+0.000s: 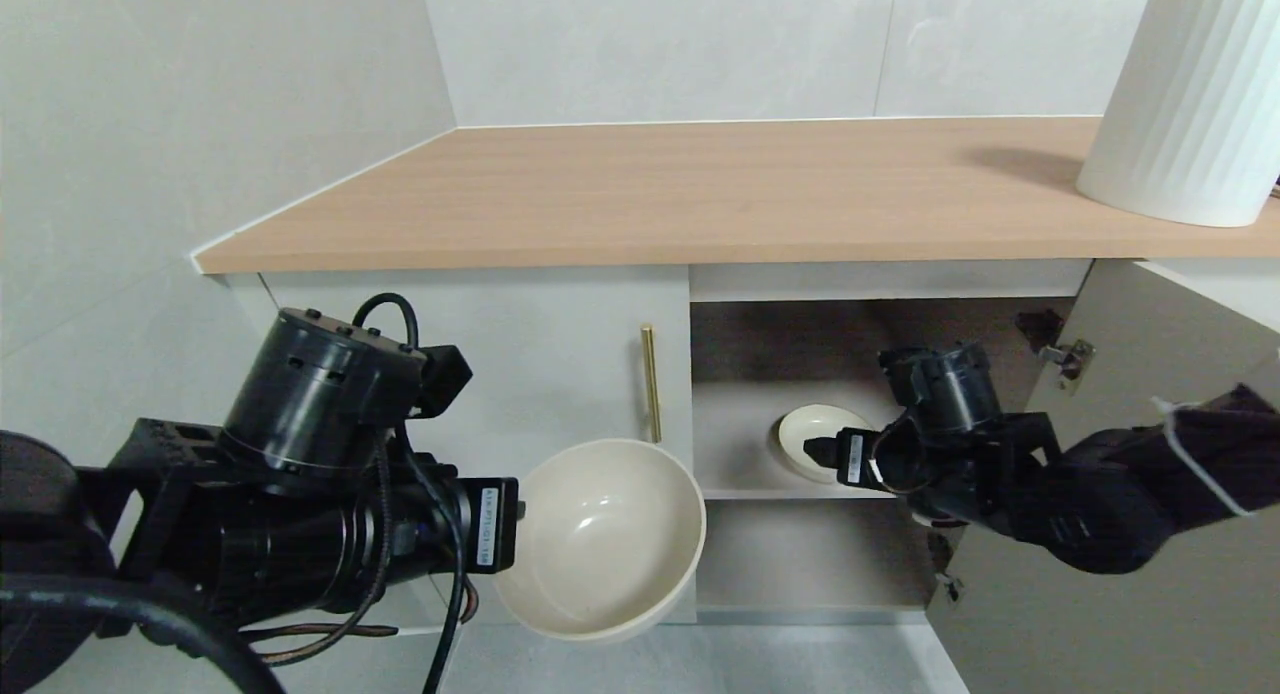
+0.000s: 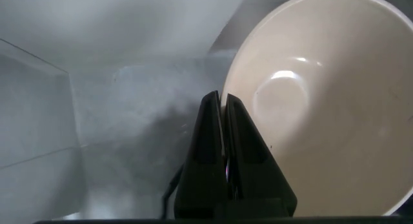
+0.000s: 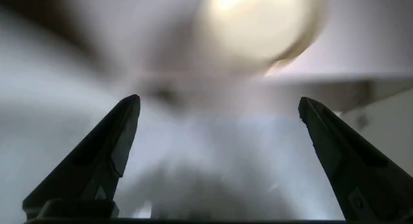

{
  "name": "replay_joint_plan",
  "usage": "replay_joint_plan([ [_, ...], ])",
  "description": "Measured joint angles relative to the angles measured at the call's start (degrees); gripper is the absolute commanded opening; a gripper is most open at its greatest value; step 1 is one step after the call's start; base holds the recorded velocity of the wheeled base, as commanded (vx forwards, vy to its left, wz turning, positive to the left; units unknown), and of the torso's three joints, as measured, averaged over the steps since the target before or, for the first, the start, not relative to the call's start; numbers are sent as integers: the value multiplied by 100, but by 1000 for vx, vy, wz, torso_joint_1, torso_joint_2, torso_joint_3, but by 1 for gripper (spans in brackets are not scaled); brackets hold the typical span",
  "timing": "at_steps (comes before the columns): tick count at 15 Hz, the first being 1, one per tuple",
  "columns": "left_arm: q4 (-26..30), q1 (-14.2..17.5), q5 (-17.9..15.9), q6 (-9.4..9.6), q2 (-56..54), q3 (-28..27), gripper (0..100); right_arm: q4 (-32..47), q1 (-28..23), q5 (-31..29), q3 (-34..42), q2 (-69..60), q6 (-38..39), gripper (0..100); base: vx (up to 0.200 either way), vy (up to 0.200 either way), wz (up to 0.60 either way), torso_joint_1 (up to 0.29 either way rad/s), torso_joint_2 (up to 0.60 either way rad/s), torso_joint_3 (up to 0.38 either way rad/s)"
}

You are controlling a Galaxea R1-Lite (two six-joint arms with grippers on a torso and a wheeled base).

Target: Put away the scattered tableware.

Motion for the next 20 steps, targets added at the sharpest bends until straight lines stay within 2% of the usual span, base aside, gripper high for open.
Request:
replay_joint_plan([
  [2, -10, -127, 230, 322, 124, 79, 0, 766, 546, 380, 188, -840, -30, 100, 0, 0, 0, 0, 0, 0],
  [3, -16, -213, 316, 435, 201, 121, 0, 1091, 833, 483, 243, -1159, -44, 100, 0, 0, 0, 0, 0, 0],
  [4, -21, -293, 351, 464, 273, 155, 0, 1335, 1083, 545, 282, -1424, -56, 100, 0, 0, 0, 0, 0, 0],
  [7, -65, -489, 361, 471, 452, 184, 0, 1504, 1537, 558, 334, -1827, -78, 100, 0, 0, 0, 0, 0, 0],
  [8, -235, -572, 400, 468, 530, 182, 0, 1537, 1712, 560, 367, -1877, -80, 100, 0, 0, 0, 0, 0, 0],
  [11, -614, -762, 712, 478, 783, 168, 0, 1543, 1979, 712, 452, -1891, -83, 100, 0, 0, 0, 0, 0, 0],
  [14, -877, -883, 868, 473, 951, 154, 0, 1540, 2075, 758, 491, -1725, -85, 100, 0, 0, 0, 0, 0, 0],
  [20, -918, -1068, 1073, 460, 962, 143, 0, 1395, 2094, 731, 463, -1286, -63, 100, 0, 0, 0, 0, 0, 0],
])
